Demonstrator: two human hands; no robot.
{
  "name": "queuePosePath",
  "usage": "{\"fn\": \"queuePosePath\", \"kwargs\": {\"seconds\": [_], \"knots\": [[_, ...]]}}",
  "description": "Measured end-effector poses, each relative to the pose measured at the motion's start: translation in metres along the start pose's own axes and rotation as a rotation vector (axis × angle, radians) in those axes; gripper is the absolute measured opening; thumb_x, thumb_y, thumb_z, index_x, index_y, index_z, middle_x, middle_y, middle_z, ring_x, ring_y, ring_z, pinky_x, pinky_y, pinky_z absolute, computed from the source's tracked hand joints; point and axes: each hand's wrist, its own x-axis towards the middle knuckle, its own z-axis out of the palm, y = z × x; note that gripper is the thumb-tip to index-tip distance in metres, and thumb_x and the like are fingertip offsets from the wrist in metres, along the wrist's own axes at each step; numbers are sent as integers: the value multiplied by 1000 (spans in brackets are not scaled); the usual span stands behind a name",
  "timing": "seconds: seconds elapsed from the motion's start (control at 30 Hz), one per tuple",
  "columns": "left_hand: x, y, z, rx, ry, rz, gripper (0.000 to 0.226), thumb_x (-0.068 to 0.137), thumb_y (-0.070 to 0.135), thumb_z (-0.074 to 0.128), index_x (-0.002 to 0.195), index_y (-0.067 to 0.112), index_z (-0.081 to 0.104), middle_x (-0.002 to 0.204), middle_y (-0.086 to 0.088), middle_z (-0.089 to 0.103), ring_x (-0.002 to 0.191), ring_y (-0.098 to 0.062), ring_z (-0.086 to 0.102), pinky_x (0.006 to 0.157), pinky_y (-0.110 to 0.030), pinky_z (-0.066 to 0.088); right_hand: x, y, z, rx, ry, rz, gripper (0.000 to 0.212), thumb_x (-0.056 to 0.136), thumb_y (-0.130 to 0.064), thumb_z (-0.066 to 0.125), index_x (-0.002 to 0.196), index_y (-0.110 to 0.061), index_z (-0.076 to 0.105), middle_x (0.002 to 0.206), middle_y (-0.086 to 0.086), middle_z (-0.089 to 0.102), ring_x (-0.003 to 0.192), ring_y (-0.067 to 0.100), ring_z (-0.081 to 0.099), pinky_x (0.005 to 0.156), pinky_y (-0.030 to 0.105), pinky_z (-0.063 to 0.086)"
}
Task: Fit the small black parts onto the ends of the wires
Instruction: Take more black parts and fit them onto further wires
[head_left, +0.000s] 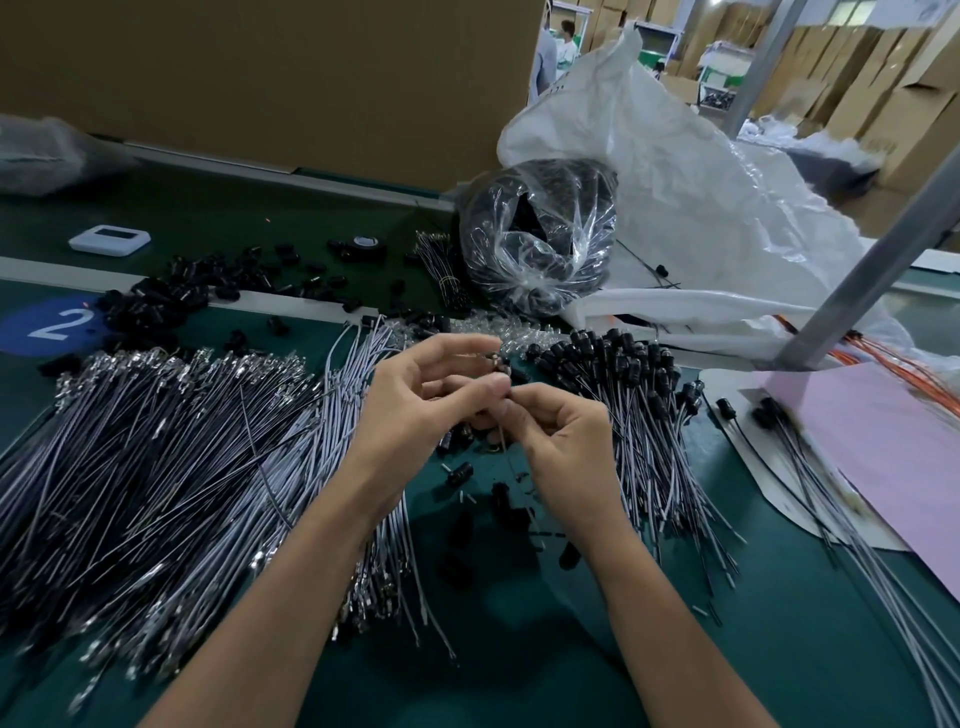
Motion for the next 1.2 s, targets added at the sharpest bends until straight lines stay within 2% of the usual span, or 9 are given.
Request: {"fn": "queuePosePath", "kwargs": {"seconds": [0.07, 0.17, 0.3, 0.5, 0.6, 0.7, 0.83, 1.0, 1.2], "knots": [[1, -2, 1, 73, -26, -49, 41, 65, 30, 82, 104, 18, 75, 94, -8, 77, 83, -20, 72, 75, -25, 57, 2, 2, -4, -22, 33, -17, 8, 87, -5, 69, 92, -3, 76, 80, 4, 76, 77, 15, 73, 73, 25, 57], [-1, -3, 4, 77, -53, -51, 32, 68, 26, 79, 98, 14, 78, 91, -7, 77, 86, -23, 74, 76, -24, 58, 2, 3, -5, -23, 37, -8, 11, 88, 1, 67, 96, -2, 75, 84, 6, 76, 80, 15, 73, 74, 25, 56], [-3, -1, 8, -58, -9, -4, 30, 70, 21, 77, 97, 10, 77, 93, -9, 77, 84, -20, 73, 73, -24, 59, 0, 3, 0, 32, 28, -19, 15, 87, -11, 68, 92, 2, 75, 81, 9, 75, 76, 15, 73, 72, 23, 56], [-4, -2, 15, -137, 19, 40, 25, 73, 13, 75, 97, 8, 76, 94, -10, 77, 89, -23, 74, 75, -26, 59, -2, -2, 1, 88, 43, -53, 17, 84, -22, 67, 90, -7, 75, 78, 0, 75, 74, 12, 73, 71, 21, 55], [-5, -4, 17, -171, 35, 46, 25, 74, 14, 75, 98, 7, 76, 94, -11, 77, 88, -22, 74, 71, -23, 57, -3, -1, 3, 112, 51, -53, 20, 85, -17, 68, 93, 0, 74, 79, -1, 75, 75, 10, 72, 71, 20, 55], [-6, -4, 18, -190, 47, 34, 23, 74, 18, 76, 95, 10, 79, 94, -11, 77, 87, -21, 74, 69, -22, 56, -3, -1, 4, 146, 38, -44, 10, 86, -4, 69, 95, -3, 74, 83, 3, 76, 79, 14, 74, 74, 21, 56], [-6, -4, 21, -201, 74, 17, 21, 73, 22, 75, 92, 16, 80, 93, -9, 77, 89, -22, 74, 77, -30, 59, -3, -3, 4, 189, 5, -39, 13, 85, 1, 69, 94, -7, 74, 85, 4, 77, 82, 16, 74, 76, 21, 56], [-7, -2, 23, -222, 107, 26, 22, 71, 28, 75, 89, 15, 80, 88, -9, 77, 83, -19, 74, 65, -21, 56, -3, -2, 8, 194, -21, -51, 11, 86, 5, 68, 93, -1, 73, 83, 8, 76, 78, 18, 74, 74, 23, 56], [-6, -2, 22, -202, 153, 0, 27, 69, 31, 75, 88, 12, 77, 88, -7, 77, 80, -20, 75, 66, -33, 57, -3, -2, 10, 180, -37, -30, 12, 86, 5, 68, 92, -2, 74, 80, 5, 76, 75, 16, 74, 72, 22, 56]]}}
